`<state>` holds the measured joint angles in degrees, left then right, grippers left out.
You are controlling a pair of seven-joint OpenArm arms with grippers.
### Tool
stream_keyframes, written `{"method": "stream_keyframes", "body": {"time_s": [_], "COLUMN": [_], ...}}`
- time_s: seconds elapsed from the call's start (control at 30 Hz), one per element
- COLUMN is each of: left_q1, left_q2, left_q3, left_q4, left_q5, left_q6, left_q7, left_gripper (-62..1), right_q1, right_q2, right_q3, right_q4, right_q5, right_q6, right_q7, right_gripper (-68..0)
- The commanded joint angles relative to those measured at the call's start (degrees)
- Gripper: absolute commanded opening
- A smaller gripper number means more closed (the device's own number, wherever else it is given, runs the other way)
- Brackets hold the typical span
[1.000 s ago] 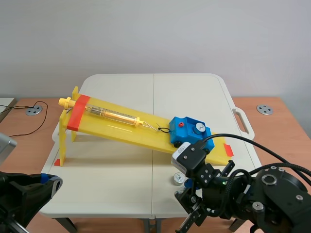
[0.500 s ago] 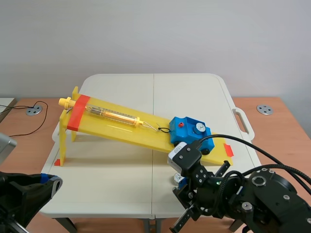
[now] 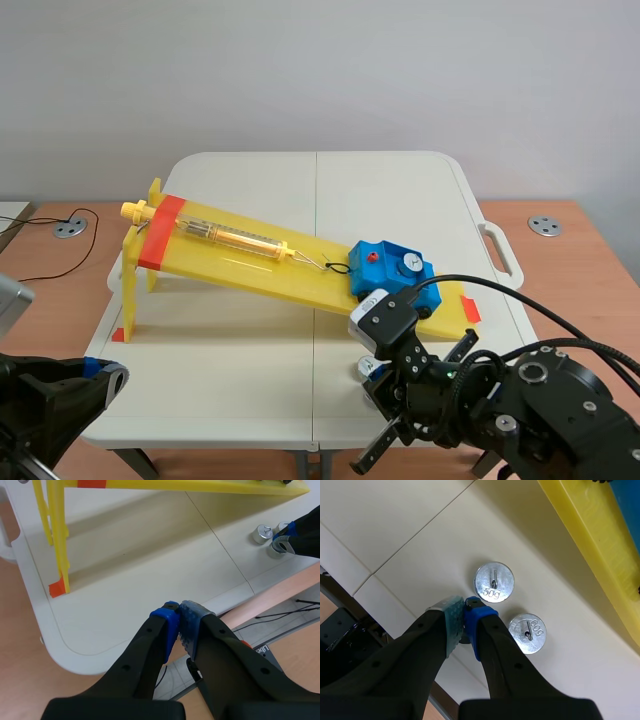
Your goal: Place the four metal weights on the blue cart on the ramp.
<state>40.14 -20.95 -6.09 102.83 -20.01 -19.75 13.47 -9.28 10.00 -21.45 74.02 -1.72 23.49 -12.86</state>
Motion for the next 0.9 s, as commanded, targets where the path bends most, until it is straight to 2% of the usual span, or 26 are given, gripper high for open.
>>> {"method": "stream_keyframes", "body": {"time_s": [0.0,0.33,0.53,0.73,0.87], "left_q1": [-0.33,-0.33,-0.33,-0.33,-0.33], "left_q2": [0.26,0.26,0.26,0.26,0.26], "left_q3": [-0.94,-0.94,-0.94,-0.94,-0.94], "left_q4": [2.97,2.97,2.97,2.97,2.97], "left_q5": [-4.24,-4.24,-4.24,-4.24,-4.24], "left_q6": [-1.25,-1.25,-1.25,-1.25,-1.25], "left_q7": [-5.92,-5.90,-5.90,-5.90,-5.90], "left_gripper": [-58.0,-58.0,-58.0,-58.0,-58.0], "right_q1": [2.51,-5.35,-9.44,-9.57,-6.91], "right_q2": [1.29,4.63,4.76,3.80,1.27], "right_q3": [1.25,10.78,19.85,28.87,31.63], "right_q4": [7.26,24.37,32.37,35.43,33.99], "right_q5": [5.29,18.58,28.81,38.16,38.40], "right_q6": [-1.62,-0.66,1.90,1.88,1.86], "right_q7": [2.40,-4.44,-7.19,-7.78,-7.45], "right_gripper": [-66.7,-66.7,-66.7,-66.8,-66.9]}}
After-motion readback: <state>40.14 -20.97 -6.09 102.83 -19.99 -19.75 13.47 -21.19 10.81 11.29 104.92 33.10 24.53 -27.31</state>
